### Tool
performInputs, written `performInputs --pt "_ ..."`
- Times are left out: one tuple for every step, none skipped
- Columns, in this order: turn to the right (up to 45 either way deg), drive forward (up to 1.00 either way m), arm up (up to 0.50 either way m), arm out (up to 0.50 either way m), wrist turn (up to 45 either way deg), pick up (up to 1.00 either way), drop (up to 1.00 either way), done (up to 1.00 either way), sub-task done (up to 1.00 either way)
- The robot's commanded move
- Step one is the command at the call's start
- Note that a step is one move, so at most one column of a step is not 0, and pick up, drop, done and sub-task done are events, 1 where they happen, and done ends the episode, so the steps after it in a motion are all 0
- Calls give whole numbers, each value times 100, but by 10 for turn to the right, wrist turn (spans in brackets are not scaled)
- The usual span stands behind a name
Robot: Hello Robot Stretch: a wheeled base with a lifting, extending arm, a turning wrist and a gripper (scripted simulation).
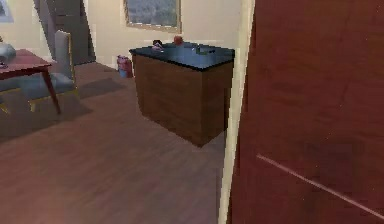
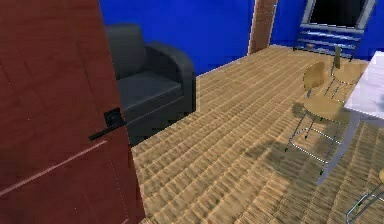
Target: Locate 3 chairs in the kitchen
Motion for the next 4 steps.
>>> performInputs --pt "0 45 0 0 0 0 0 0 0" --pt "-390 0 0 0 0 0 0 0 0" --pt "0 100 0 0 0 0 0 0 0" --pt "0 100 0 0 0 0 0 0 0"
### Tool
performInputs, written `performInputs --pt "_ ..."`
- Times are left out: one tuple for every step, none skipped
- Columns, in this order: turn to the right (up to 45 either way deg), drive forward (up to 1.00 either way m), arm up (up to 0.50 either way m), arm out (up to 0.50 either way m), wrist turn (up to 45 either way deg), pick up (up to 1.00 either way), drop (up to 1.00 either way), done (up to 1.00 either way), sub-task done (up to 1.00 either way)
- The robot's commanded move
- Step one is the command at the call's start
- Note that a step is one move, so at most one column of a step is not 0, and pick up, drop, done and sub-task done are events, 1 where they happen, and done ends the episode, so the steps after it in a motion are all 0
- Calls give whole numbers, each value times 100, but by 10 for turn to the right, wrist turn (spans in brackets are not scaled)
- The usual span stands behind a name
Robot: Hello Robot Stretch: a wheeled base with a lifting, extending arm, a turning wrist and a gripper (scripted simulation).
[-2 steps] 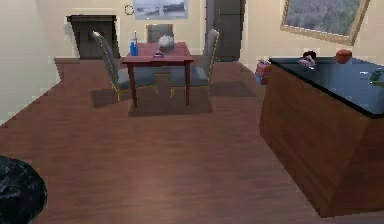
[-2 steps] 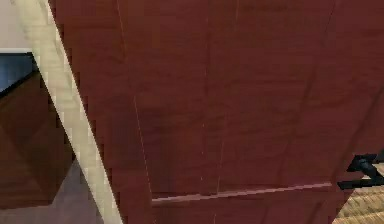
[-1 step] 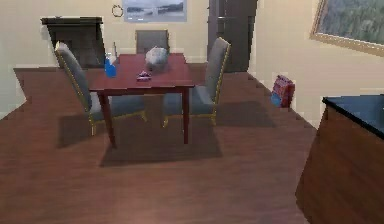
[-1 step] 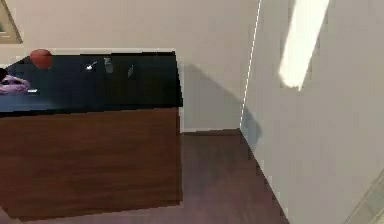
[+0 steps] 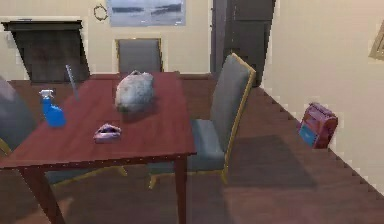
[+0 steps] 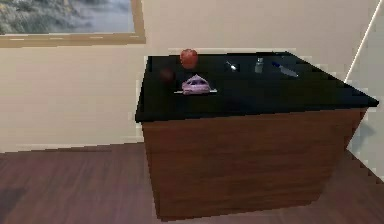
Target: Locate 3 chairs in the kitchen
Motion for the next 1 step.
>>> performInputs --pt "0 50 0 0 0 0 0 0 0"
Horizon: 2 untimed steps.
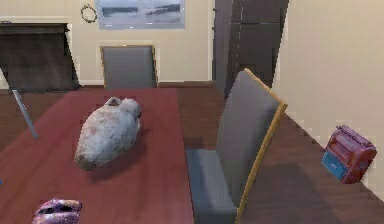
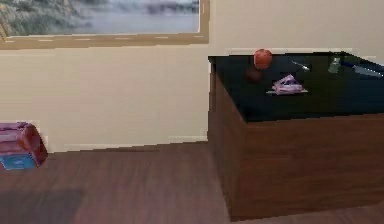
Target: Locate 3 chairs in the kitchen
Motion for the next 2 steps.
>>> performInputs --pt "0 0 0 0 0 0 0 0 100" --pt "450 0 0 0 0 0 0 0 0"
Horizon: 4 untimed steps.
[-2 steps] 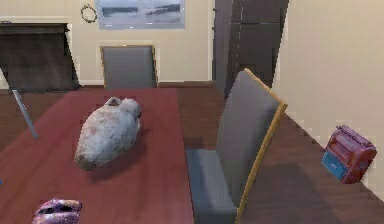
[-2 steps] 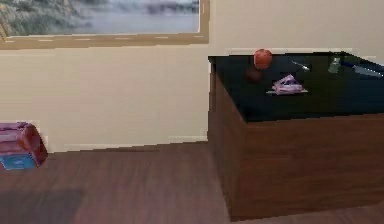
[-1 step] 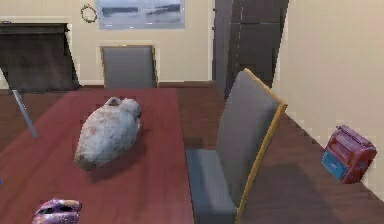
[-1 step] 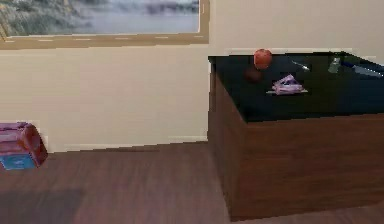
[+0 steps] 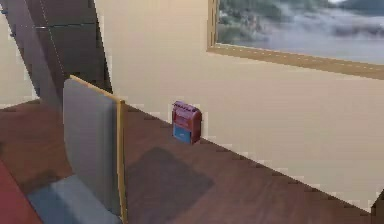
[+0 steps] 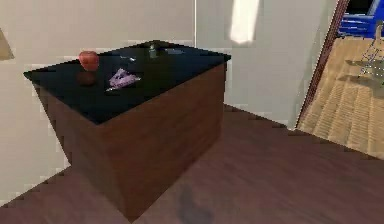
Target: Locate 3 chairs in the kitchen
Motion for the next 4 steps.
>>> performInputs --pt "450 0 0 0 0 0 0 0 0" --pt "450 0 0 0 0 0 0 0 0" --pt "360 0 0 0 0 0 0 0 0" --pt "0 10 0 0 0 0 0 0 0"
